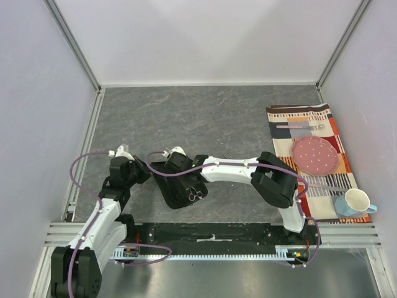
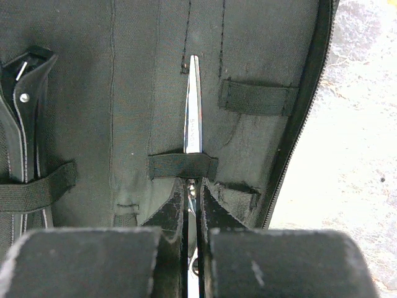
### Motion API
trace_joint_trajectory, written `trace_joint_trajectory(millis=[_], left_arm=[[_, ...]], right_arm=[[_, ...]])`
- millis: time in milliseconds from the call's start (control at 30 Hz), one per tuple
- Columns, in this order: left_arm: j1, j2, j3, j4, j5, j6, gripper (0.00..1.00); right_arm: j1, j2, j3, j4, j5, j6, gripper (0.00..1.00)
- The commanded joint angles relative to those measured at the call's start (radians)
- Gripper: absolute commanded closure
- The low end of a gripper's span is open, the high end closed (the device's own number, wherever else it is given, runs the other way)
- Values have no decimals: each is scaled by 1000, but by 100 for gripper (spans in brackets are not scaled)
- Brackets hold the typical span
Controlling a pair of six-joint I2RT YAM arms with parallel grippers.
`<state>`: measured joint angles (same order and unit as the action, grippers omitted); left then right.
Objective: Sort the hair-cutting tools
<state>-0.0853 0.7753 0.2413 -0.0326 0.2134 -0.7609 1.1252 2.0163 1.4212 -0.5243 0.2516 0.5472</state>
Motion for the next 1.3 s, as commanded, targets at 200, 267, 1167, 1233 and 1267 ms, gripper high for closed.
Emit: trace_joint_trajectory(millis=[200,267,1167,1233,1267], left_arm=[[-7,-4,-2,-3,29,0,98],[-7,-2,0,-1,27,-2,98],[-7,-16,6,-21,14,-2,98],[-7,-14,6,-21,17,-2,98],[-7,-14,6,-20,18,-2,98]], right_arm=[[-19,1,18,110,51,-26,66],[-15,-33,-1,95,57,-20,61],[130,-223,-228,17,167,223,59],[130,-218,-229,20,163,232,60],[130,-214,-234,21,164,243,60]])
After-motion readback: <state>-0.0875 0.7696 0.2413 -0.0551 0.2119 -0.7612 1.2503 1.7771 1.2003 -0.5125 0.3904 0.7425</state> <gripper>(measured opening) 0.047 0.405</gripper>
